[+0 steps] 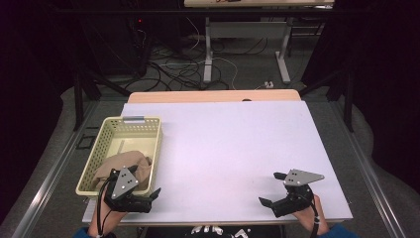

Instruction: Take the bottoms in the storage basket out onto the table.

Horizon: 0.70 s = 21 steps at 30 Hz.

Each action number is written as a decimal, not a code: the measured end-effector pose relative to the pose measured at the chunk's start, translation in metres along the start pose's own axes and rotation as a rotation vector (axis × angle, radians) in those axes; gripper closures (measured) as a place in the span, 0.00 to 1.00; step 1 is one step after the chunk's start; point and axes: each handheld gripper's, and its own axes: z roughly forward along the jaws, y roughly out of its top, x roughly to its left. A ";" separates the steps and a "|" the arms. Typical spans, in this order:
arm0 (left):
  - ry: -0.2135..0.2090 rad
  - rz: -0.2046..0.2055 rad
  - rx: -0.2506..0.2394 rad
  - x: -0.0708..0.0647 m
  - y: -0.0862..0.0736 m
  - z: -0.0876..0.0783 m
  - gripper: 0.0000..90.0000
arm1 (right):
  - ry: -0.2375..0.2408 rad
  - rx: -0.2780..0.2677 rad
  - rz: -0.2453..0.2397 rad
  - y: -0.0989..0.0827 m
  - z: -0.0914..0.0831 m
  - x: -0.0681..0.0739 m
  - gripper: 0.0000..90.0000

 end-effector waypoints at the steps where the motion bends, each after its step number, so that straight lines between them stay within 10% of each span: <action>1: 0.002 -0.002 0.004 0.000 0.000 0.000 0.00 | 0.000 0.000 0.000 0.000 0.000 0.000 0.00; 21: 0.018 0.010 0.041 0.014 0.005 -0.006 0.00 | 0.004 0.015 0.005 0.000 0.000 0.002 0.00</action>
